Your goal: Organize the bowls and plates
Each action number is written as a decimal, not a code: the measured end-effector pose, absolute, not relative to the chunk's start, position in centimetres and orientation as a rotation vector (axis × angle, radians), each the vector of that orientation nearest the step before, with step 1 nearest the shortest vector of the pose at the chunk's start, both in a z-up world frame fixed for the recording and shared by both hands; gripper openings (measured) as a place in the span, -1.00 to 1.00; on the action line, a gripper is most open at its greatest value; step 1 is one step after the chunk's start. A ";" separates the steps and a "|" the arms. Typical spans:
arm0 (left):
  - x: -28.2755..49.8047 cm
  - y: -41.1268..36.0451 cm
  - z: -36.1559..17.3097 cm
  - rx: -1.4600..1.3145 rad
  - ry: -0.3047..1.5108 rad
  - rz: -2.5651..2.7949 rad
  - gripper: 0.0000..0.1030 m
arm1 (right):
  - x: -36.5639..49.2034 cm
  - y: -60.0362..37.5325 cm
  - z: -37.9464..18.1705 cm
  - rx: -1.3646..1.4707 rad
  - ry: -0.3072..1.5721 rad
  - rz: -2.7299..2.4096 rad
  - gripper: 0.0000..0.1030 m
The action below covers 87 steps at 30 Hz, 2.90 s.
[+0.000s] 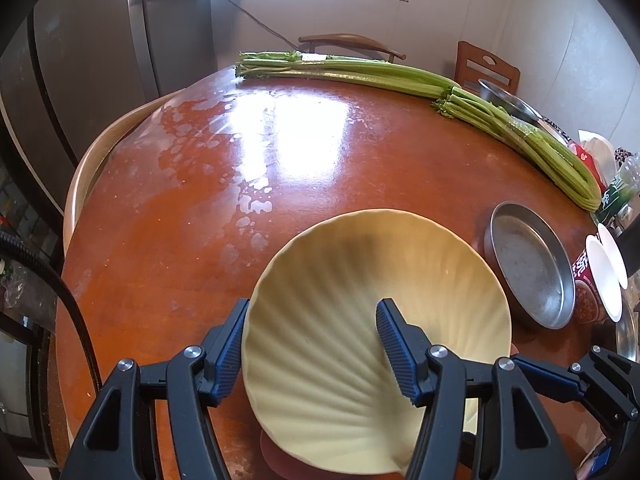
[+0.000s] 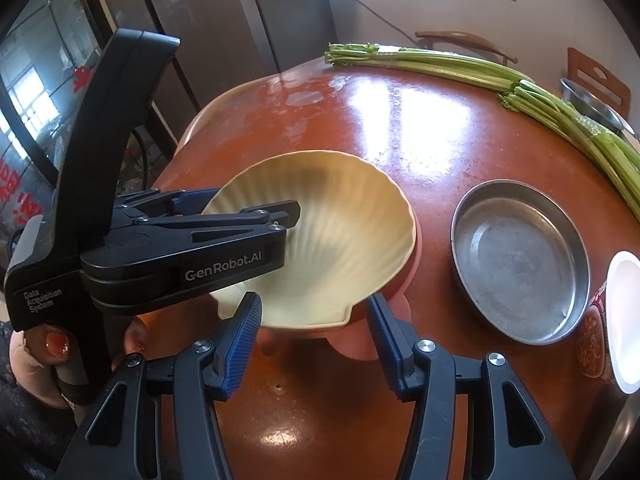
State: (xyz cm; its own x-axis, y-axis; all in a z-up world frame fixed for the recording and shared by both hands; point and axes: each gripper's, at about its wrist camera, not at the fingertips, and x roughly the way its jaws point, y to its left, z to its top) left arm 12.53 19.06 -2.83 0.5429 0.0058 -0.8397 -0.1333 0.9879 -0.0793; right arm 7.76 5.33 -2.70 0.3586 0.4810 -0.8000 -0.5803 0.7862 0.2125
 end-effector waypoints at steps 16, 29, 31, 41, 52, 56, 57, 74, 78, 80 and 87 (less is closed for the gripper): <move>11.5 19.7 -1.6 -0.165 0.956 0.109 0.22 | 8.1 4.0 -1.9 -0.089 0.978 0.673 0.12; 10.0 19.5 0.2 -0.173 0.915 0.130 0.22 | 8.3 2.6 -1.0 -0.073 0.941 0.663 0.12; 9.8 19.2 0.6 -0.170 0.909 0.128 0.22 | 8.2 2.2 -0.8 -0.067 0.931 0.657 0.12; 9.7 17.0 1.9 -0.141 0.889 0.100 0.22 | 7.7 -0.4 0.1 -0.034 0.904 0.624 0.12; 10.1 12.5 3.3 -0.089 0.874 0.037 0.22 | 7.3 -4.2 0.7 0.007 0.886 0.570 0.13; 10.2 11.1 3.6 -0.072 0.873 0.022 0.22 | 7.2 -5.7 0.9 0.028 0.881 0.554 0.13; 10.3 10.7 3.6 -0.066 0.874 0.018 0.22 | 7.1 -6.0 0.9 0.032 0.880 0.553 0.13; 12.6 6.0 2.8 0.016 0.918 -0.027 0.22 | 7.6 -9.9 -1.4 0.130 0.941 0.483 0.14; 13.6 5.4 2.5 0.032 0.927 -0.033 0.22 | 8.2 -10.4 -1.9 0.150 0.960 0.467 0.14; 14.0 5.1 2.4 0.038 0.934 -0.039 0.22 | 8.5 -10.5 -2.3 0.163 0.970 0.463 0.14; 15.7 4.7 1.7 0.050 0.962 -0.055 0.22 | 9.9 -10.7 -3.1 0.186 0.994 0.447 0.14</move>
State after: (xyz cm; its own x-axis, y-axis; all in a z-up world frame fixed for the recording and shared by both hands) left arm 15.75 4.65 1.68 0.5705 -0.0240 -0.8209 0.0690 0.9974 0.0187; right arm 9.89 -10.68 -3.14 0.4642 0.4450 -0.7658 -0.2780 0.8941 0.3510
